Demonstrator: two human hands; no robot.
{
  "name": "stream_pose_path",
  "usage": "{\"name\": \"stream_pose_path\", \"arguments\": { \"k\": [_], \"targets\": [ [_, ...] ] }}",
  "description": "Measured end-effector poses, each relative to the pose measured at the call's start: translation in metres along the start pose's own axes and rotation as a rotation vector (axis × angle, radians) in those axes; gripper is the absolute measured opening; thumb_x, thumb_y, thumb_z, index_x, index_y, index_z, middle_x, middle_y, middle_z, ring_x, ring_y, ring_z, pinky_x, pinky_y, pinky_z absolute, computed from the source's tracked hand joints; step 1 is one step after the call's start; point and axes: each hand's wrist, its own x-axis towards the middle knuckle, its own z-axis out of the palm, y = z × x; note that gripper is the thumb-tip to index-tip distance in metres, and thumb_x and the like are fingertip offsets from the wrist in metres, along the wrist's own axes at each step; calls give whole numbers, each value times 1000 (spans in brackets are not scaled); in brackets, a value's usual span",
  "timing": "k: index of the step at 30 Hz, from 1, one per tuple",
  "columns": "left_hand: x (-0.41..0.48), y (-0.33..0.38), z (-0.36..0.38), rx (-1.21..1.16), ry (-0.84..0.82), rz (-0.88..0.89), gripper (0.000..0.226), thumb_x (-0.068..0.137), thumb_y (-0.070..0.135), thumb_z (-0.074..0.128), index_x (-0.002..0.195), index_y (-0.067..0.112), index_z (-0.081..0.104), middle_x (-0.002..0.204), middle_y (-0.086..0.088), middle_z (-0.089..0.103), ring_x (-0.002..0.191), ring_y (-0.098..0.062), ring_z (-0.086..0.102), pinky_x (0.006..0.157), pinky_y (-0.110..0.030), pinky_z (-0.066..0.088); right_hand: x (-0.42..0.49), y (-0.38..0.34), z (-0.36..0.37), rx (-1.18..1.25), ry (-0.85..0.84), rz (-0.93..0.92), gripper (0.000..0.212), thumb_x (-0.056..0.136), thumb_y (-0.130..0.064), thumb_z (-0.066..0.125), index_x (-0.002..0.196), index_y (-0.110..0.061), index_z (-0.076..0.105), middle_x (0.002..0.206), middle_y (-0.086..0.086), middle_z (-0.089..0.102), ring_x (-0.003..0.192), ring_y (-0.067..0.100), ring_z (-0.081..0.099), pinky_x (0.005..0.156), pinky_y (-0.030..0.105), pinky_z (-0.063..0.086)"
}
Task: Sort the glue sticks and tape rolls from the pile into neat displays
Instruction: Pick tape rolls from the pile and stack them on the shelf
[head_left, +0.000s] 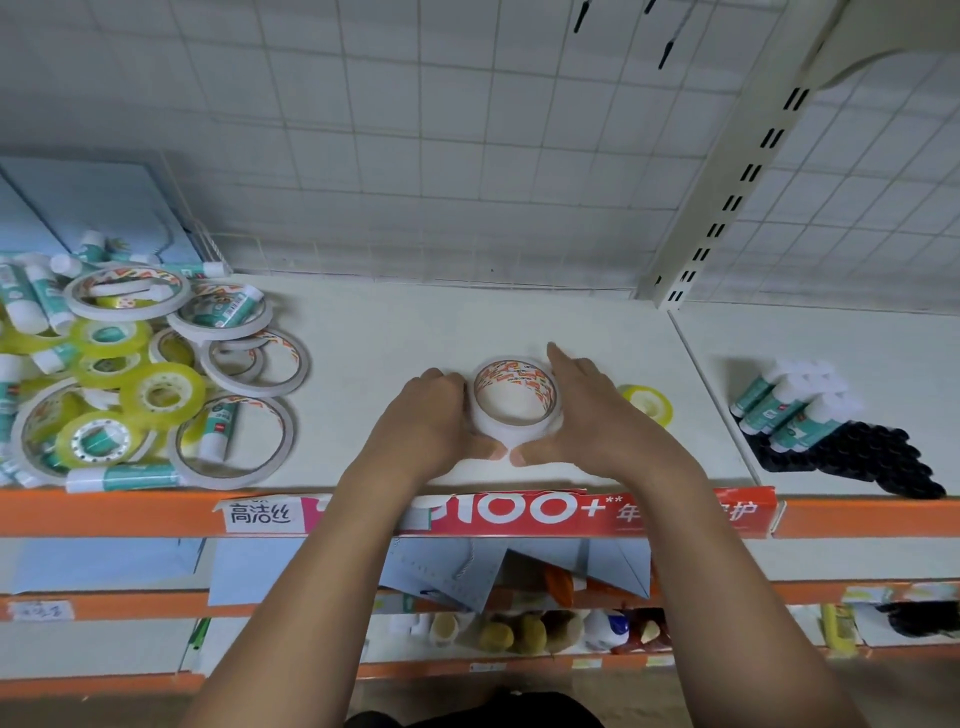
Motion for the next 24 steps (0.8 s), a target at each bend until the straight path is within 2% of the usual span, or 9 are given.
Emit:
{"name": "stream_pose_path", "arguments": {
  "k": [2,4,6,9,10,12,17,21,24],
  "targets": [
    [-4,-6,-5,24,15,-26,62,70,38,82,120,12,56,113,-6,55,105,-25,55,83,-34,47,-3,-6,-3,-25,35,-61,135,56,-60,84,155,-30,-3,155,-13,10,143,19,13,109,38,28],
    [-10,-14,-13,66,47,-33,50,80,34,71,124,16,55,112,-2,56,104,-23,56,83,-34,48,-2,-17,-6,0,102,-138,126,58,-65,80,154,-35,4,154,-20,9,141,12,12,103,31,25],
    [-20,-24,-22,98,84,-19,38,85,35,63,120,23,56,108,2,56,96,-20,57,77,-31,45,3,-33,-3,67,190,-204,100,67,-63,75,150,-36,25,151,-17,22,138,11,22,101,25,24],
    [-36,-37,-38,180,186,-1,29,88,38,57,114,26,59,105,4,56,96,-21,57,74,-32,46,12,-64,10,174,271,-308,48,84,-47,67,128,-35,55,130,-19,50,115,2,50,96,26,43],
    [-41,-42,-44,209,232,0,28,89,38,56,114,26,60,106,3,56,98,-22,57,75,-34,47,14,-76,17,203,270,-336,34,87,-42,65,120,-36,60,120,-22,56,104,-3,55,90,22,47],
    [-53,-53,-56,251,306,-13,28,89,37,55,113,25,61,107,2,58,99,-24,58,74,-34,48,17,-99,30,249,243,-388,20,89,-33,64,109,-36,66,106,-22,64,92,-8,58,75,6,44],
    [-85,-89,-86,300,413,-71,25,89,34,53,108,23,64,103,1,60,98,-24,59,69,-33,46,30,-153,62,261,137,-478,15,88,-27,64,101,-34,69,95,-22,67,84,-6,60,68,3,42],
    [-107,-117,-108,335,459,-131,28,90,38,50,108,21,63,102,1,58,99,-24,57,71,-35,49,37,-192,80,292,142,-528,12,87,-28,66,99,-29,71,86,-21,64,78,-5,60,67,4,43],
    [-119,-136,-119,357,516,-145,25,91,35,53,108,21,64,103,0,59,98,-24,56,70,-34,47,40,-217,93,294,144,-566,13,87,-24,66,99,-27,71,93,-15,68,81,-3,61,71,8,46]
  ]
}}
